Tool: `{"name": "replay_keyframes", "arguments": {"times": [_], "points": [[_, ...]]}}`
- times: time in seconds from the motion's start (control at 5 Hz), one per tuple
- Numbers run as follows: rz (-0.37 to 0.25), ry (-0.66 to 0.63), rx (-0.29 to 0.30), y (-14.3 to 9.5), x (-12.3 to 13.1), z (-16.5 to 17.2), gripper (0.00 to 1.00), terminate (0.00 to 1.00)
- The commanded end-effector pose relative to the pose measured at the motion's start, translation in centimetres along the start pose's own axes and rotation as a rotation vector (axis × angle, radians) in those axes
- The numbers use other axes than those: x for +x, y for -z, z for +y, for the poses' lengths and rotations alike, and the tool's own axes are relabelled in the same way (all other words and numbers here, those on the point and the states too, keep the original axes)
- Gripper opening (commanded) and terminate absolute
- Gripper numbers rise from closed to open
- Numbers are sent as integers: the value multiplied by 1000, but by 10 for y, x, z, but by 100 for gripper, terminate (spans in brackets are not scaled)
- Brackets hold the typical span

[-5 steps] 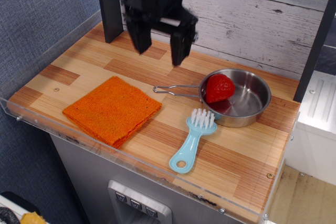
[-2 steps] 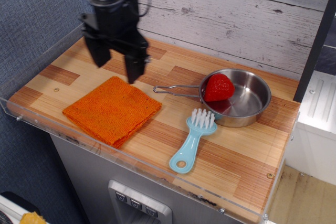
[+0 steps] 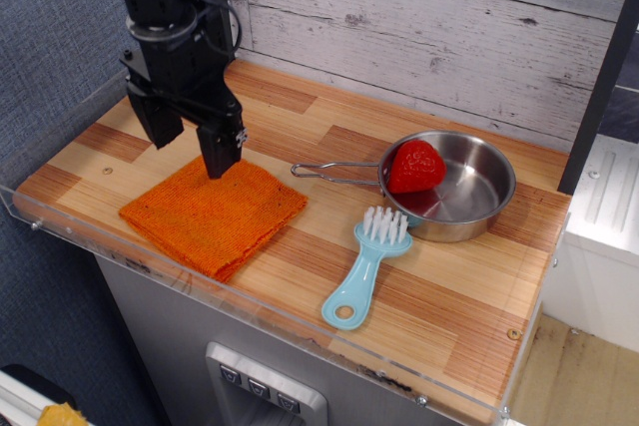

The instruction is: Move the napkin to the upper left corner by the pot

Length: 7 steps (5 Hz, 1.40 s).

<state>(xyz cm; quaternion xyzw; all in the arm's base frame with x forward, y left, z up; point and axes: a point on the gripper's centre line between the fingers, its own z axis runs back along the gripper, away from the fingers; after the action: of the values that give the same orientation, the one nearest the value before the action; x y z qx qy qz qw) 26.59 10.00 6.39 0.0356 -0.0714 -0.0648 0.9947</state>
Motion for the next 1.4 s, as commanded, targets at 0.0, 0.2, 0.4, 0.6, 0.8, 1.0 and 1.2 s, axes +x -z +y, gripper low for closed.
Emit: {"name": "replay_keyframes", "arguments": {"times": [0.0, 0.2, 0.4, 0.6, 0.8, 1.0, 1.2], "points": [[-5, 39, 9, 8, -3, -1, 100, 0], [8, 75, 17, 16, -7, -6, 100, 0], [-17, 120, 32, 29, -14, -9, 100, 0], [-44, 132, 51, 39, -16, -10, 100, 0], [-34, 113, 49, 55, -16, -11, 100, 0], [-10, 95, 44, 68, -17, -9, 100, 0], [41, 78, 43, 77, -18, -7, 100, 0]]}}
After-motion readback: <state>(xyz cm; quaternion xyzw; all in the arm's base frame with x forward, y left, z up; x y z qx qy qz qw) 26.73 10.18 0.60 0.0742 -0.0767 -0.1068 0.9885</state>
